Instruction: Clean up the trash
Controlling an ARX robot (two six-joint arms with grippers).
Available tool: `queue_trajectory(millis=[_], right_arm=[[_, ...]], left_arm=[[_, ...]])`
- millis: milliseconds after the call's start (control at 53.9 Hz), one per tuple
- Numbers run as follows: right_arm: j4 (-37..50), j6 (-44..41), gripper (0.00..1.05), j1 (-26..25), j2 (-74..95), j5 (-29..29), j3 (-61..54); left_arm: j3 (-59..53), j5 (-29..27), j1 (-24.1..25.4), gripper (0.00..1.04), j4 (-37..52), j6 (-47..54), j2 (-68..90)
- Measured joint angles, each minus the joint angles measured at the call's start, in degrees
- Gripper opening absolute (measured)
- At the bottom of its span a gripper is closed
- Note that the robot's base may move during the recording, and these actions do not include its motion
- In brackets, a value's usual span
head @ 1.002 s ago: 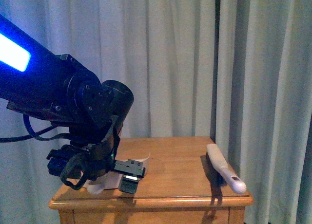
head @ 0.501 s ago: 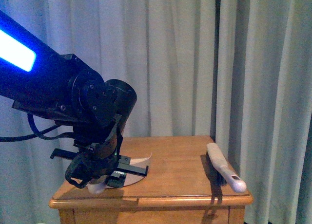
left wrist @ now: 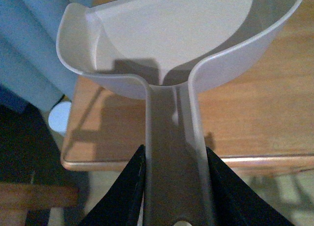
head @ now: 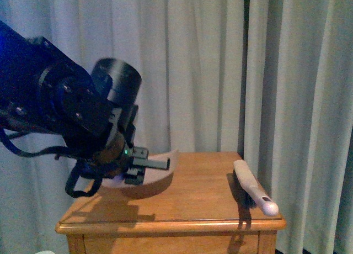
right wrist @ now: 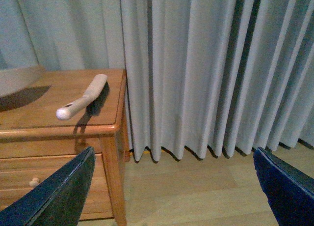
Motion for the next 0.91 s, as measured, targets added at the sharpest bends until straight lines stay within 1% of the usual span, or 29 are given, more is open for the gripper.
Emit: queue_trajectory(millis=[148,427,538,686,853,909], right_arm=[[0.0,0.0,0.97,0.0,0.0,0.0,0.0],[0.0,0.0,0.97,0.0,0.0,0.0,0.0],[0.0,0.0,0.97,0.0,0.0,0.0,0.0],[0.0,0.0,0.97,0.0,0.0,0.0,0.0],[0.0,0.0,0.97,0.0,0.0,0.0,0.0],[0.0,0.0,0.97,0.0,0.0,0.0,0.0]], left_arm=[[-5.57,0.42,0.81,0.29,6.34,2.23,-8.79],[-17.29,-0.02,2.6,0.29,21.16,8.37,-27.54],[-22.1,1.29,3.28,0.29,27.45,9.75,-37.62],[-27.15,3.06,4.79,0.29,32.46,10.05,-48.81],[-34.53,5.33,8.13,0.29,35.98,10.01,-59.8],[-36.74,7.02,9.73,0.29,36.46,9.7,-62.4]])
